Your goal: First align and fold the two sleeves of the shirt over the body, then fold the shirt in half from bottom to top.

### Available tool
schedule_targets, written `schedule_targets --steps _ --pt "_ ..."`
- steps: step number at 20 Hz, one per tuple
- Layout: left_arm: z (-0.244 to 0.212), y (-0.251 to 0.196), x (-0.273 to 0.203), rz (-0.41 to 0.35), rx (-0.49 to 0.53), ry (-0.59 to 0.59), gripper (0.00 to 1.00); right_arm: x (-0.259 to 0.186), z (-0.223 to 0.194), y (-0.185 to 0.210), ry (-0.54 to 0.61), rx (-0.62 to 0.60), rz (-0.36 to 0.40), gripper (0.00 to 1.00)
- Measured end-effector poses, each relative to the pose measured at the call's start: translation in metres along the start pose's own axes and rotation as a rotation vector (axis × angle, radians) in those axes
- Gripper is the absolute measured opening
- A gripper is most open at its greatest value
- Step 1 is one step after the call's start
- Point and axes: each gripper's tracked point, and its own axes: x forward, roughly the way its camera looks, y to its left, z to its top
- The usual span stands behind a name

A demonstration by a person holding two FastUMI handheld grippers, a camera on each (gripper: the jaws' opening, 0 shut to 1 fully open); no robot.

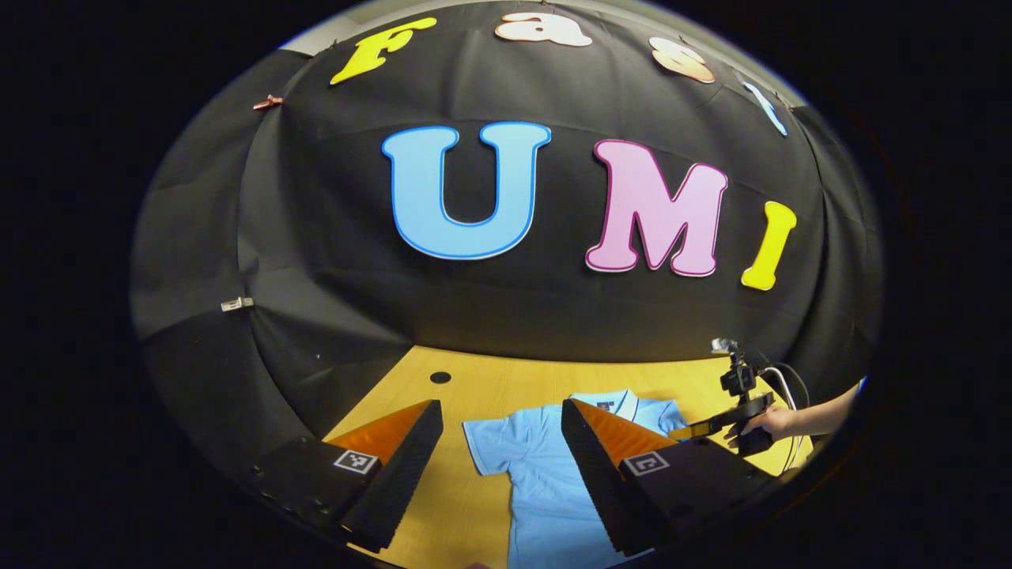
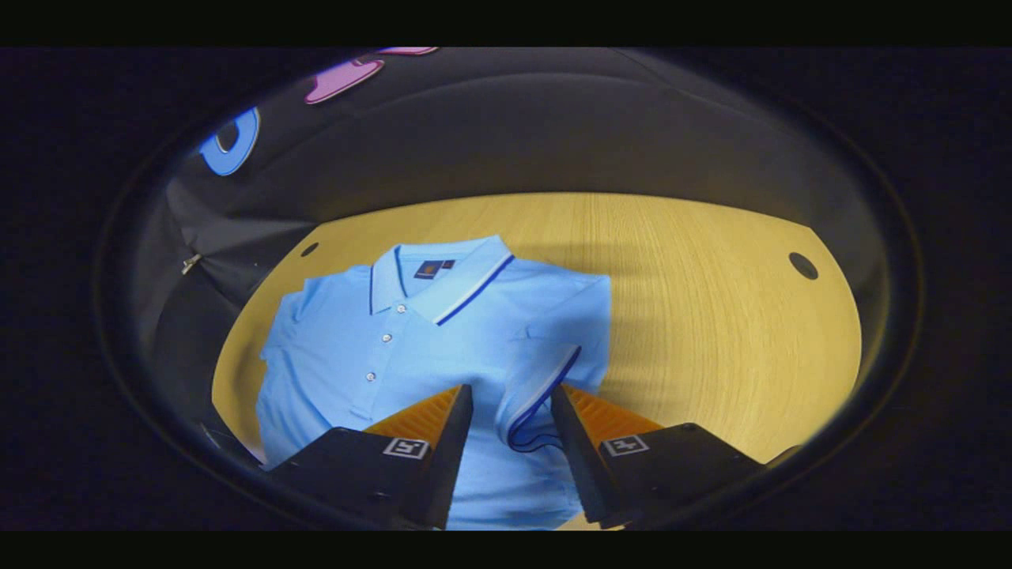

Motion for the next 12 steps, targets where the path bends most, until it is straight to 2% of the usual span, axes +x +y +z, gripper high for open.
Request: schedule_targets --steps 1,2,4,5,6,9,12 --pt "-0.006 0.004 0.006 0.002 -0.007 0.017 0.96 -0.007 0.007 0.002 -0.022 -0.008 0.005 0.69" --pt "-0.012 0.008 0.013 0.002 -0.012 0.039 0.97 -0.017 0.012 -0.001 -0.046 -0.022 -0.001 0.78" --pt "-0.021 0.017 0.034 0.008 -0.007 0.068 0.97 -0.039 0.022 -0.002 -0.092 -0.052 -0.008 0.8" --pt "-0.025 0.021 0.046 0.007 -0.009 0.083 0.97 -0.051 0.025 -0.002 -0.113 -0.063 -0.007 0.72" --pt "-0.029 0.025 0.059 0.004 -0.018 0.096 0.97 -0.065 0.029 -0.004 -0.138 -0.074 -0.007 0.81" --pt "-0.053 0.039 0.11 0.027 -0.035 0.178 0.97 -0.111 0.034 -0.007 -0.205 -0.073 -0.001 0.82" --pt "-0.088 0.048 0.164 0.04 -0.005 0.283 0.97 -0.15 0.027 -0.014 -0.25 -0.037 0.008 0.82"
